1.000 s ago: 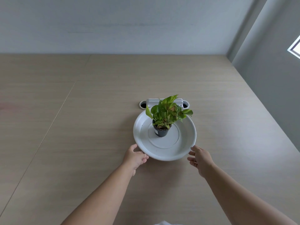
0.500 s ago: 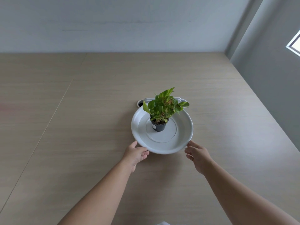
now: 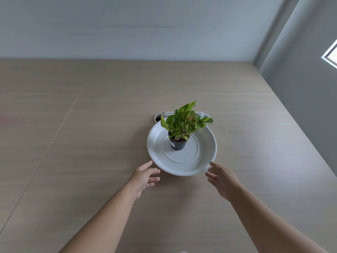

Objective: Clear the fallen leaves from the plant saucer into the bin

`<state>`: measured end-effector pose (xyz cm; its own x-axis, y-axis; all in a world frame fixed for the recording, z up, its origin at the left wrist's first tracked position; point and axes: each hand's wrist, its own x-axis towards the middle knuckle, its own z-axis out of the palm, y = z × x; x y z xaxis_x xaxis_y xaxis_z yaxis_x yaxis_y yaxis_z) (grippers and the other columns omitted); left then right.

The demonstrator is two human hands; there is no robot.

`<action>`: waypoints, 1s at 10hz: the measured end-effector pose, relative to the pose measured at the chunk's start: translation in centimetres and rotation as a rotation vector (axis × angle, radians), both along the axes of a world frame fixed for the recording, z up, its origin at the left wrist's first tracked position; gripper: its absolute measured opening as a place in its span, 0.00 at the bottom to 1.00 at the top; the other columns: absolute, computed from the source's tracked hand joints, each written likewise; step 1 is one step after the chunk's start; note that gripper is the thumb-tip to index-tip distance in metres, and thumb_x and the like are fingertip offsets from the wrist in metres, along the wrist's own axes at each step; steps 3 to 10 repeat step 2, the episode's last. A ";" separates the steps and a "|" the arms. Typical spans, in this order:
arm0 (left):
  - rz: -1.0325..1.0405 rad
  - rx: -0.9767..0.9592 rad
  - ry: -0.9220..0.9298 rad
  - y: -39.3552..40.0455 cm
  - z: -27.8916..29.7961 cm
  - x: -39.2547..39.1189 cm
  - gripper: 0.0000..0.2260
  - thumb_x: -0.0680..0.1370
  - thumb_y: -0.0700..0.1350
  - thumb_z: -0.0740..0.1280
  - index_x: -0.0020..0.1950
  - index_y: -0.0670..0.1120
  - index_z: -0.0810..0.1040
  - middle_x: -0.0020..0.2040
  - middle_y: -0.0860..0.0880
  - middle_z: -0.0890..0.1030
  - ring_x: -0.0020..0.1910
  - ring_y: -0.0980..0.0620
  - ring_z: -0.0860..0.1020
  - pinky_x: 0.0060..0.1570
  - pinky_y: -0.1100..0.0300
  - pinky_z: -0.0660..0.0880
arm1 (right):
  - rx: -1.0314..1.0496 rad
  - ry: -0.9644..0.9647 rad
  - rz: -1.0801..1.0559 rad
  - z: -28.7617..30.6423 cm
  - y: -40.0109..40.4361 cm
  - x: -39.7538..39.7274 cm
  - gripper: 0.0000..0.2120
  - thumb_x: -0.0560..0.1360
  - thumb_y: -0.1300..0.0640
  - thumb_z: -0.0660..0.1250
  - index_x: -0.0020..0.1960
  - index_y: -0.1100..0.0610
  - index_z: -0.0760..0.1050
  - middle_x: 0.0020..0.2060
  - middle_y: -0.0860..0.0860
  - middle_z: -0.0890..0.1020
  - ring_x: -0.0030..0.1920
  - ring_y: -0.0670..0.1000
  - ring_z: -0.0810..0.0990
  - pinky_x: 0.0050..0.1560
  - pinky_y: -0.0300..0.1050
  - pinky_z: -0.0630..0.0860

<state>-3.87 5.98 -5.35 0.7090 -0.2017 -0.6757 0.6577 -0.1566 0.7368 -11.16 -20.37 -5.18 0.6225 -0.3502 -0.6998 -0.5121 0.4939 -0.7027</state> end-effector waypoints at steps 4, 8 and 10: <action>0.015 0.002 -0.015 5.8 1.0 -3.6 0.16 0.81 0.43 0.62 0.68 0.52 0.72 0.54 0.47 0.84 0.42 0.47 0.83 0.44 0.57 0.74 | 0.104 -0.243 0.115 9.0 -1.5 -0.6 0.22 0.72 0.56 0.66 0.66 0.56 0.74 0.49 0.55 0.81 0.41 0.52 0.78 0.43 0.44 0.74; 0.015 0.002 -0.015 5.8 1.0 -3.6 0.16 0.81 0.43 0.62 0.68 0.52 0.72 0.54 0.47 0.84 0.42 0.47 0.83 0.44 0.57 0.74 | 0.104 -0.243 0.115 9.0 -1.5 -0.6 0.22 0.72 0.56 0.66 0.66 0.56 0.74 0.49 0.55 0.81 0.41 0.52 0.78 0.43 0.44 0.74; 0.015 0.002 -0.015 5.8 1.0 -3.6 0.16 0.81 0.43 0.62 0.68 0.52 0.72 0.54 0.47 0.84 0.42 0.47 0.83 0.44 0.57 0.74 | 0.104 -0.243 0.115 9.0 -1.5 -0.6 0.22 0.72 0.56 0.66 0.66 0.56 0.74 0.49 0.55 0.81 0.41 0.52 0.78 0.43 0.44 0.74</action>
